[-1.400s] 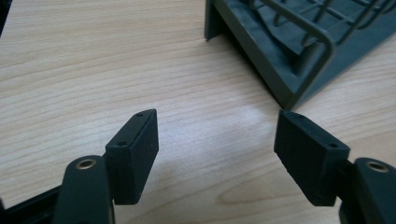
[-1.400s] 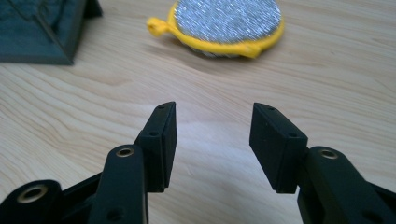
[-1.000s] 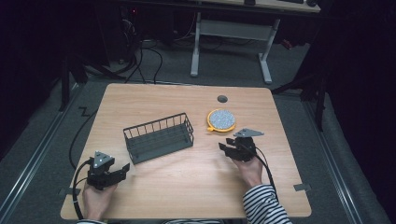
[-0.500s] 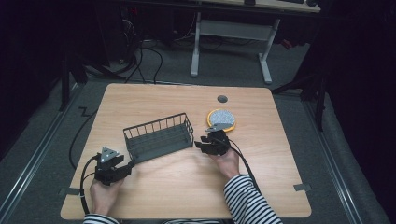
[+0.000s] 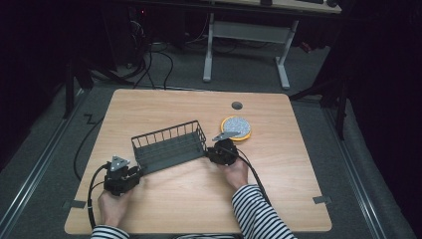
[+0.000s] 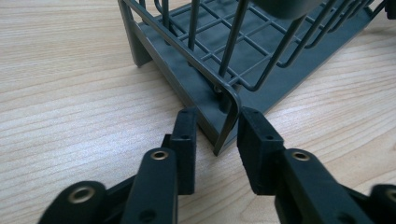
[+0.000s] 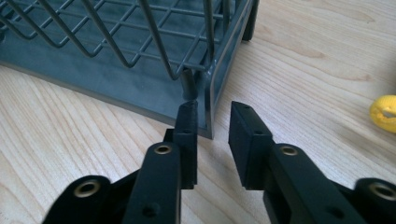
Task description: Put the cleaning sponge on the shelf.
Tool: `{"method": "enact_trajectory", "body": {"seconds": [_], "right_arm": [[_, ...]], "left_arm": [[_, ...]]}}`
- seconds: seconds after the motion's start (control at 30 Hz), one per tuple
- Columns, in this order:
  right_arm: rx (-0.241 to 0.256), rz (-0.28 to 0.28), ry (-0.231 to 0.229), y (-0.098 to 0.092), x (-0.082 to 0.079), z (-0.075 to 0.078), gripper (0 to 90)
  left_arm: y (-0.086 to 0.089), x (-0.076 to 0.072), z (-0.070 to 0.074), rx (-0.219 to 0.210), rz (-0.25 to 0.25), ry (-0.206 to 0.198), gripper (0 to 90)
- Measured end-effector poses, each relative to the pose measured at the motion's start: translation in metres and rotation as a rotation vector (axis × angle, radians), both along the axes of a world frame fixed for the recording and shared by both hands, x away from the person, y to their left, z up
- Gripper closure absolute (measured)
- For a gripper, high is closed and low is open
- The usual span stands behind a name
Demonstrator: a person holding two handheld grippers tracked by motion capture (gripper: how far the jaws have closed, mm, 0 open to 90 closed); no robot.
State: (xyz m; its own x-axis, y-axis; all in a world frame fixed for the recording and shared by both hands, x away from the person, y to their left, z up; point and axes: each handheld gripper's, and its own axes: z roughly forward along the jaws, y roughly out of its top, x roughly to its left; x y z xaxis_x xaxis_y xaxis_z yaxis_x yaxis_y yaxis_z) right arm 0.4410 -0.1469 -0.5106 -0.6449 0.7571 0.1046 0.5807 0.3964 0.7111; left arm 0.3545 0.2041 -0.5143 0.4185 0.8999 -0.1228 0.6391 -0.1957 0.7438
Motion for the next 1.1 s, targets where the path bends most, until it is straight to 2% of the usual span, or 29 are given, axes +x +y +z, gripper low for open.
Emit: {"method": "enact_trajectory", "body": {"seconds": [0.3, 0.4, 0.63, 0.67, 0.77, 0.93, 1.1], "right_arm": [[-0.014, 0.018, -0.003, 0.002, 0.001, -0.002, 85.7], [-0.018, 0.018, 0.0, 0.002, 0.001, -0.002, 85.9], [-0.034, 0.026, 0.005, -0.001, -0.002, 0.0, 86.1], [-0.029, 0.024, 0.015, -0.004, -0.004, 0.001, 86.1], [-0.033, 0.021, 0.023, -0.007, -0.005, 0.001, 86.1], [-0.046, 0.023, 0.04, -0.018, -0.016, 0.004, 86.1], [-0.039, 0.02, 0.049, -0.03, -0.028, 0.004, 86.1]], "left_arm": [[-0.001, 0.001, -0.001, -0.007, -0.019, 0.01, 80.8], [-0.002, 0.001, 0.0, -0.004, -0.024, 0.01, 83.8], [-0.007, -0.001, 0.001, 0.02, -0.048, 0.007, 85.0], [-0.01, -0.003, 0.001, 0.033, -0.063, 0.005, 85.2], [-0.012, -0.004, 0.001, 0.038, -0.082, -0.002, 85.3], [-0.02, -0.011, 0.002, 0.033, -0.123, 0.006, 85.3], [-0.026, -0.013, 0.002, 0.021, -0.157, 0.01, 85.2]]}}
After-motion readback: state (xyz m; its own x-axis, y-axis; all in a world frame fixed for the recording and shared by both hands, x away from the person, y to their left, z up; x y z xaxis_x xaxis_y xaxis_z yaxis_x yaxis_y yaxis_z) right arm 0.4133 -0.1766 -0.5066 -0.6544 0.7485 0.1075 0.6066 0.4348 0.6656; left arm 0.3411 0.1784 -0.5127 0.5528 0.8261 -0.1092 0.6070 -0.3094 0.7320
